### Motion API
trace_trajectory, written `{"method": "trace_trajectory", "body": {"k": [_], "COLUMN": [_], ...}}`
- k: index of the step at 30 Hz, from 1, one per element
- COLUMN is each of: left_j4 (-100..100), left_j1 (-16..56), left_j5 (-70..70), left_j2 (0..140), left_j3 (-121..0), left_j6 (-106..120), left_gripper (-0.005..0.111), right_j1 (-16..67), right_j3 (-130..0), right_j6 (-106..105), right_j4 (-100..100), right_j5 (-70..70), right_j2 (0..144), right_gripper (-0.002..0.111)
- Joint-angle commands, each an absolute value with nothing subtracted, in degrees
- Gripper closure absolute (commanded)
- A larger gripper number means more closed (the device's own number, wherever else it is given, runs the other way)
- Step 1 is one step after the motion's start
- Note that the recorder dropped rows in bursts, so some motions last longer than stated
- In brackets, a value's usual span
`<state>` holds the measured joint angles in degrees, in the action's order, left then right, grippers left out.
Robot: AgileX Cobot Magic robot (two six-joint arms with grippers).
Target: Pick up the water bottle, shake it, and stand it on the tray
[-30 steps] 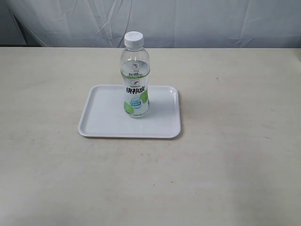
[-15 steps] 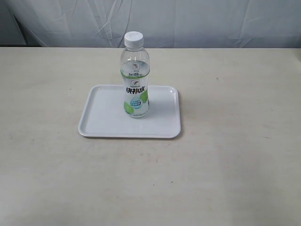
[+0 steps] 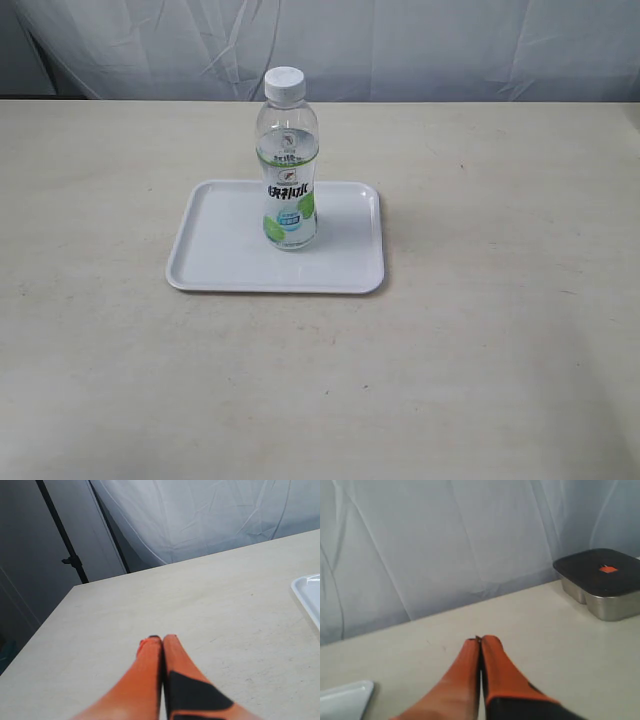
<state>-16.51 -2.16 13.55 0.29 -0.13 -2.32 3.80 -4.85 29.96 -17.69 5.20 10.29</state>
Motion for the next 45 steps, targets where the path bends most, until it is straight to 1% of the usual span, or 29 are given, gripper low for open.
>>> {"method": "trace_trajectory", "body": {"k": [1, 9, 12, 19, 24, 45], "left_j4": [-16.6, -16.6, -16.6, -16.6, -16.6, -16.6], "left_j1": [-2.2, -2.2, -2.2, -2.2, -2.2, -2.2], "left_j5": [13.7, 13.7, 13.7, 13.7, 13.7, 13.7], "left_j2": [0.0, 0.0, 0.0, 0.0, 0.0, 0.0], "left_j3": [0.0, 0.0, 0.0, 0.0, 0.0, 0.0], "left_j6": [-2.6, -2.6, -2.6, -2.6, -2.6, -2.6], "left_gripper": [0.107, 0.107, 0.107, 0.107, 0.107, 0.107], "right_j1": [3.5, 3.5, 3.5, 3.5, 3.4, 3.4], "right_j3": [-4.3, -4.3, -4.3, -2.8, 0.0, 0.0], "right_j6": [20.5, 8.1, 7.2, 7.2, 7.2, 3.6], "right_j4": [-13.0, -6.9, -6.1, -5.7, -4.4, -3.1], "right_j5": [12.6, 20.2, 22.0, 21.2, 20.4, 20.3], "right_j2": [7.2, 3.9, 3.6, 3.2, 0.3, 0.0], "right_gripper": [0.106, 0.106, 0.106, 0.106, 0.106, 0.106]}}
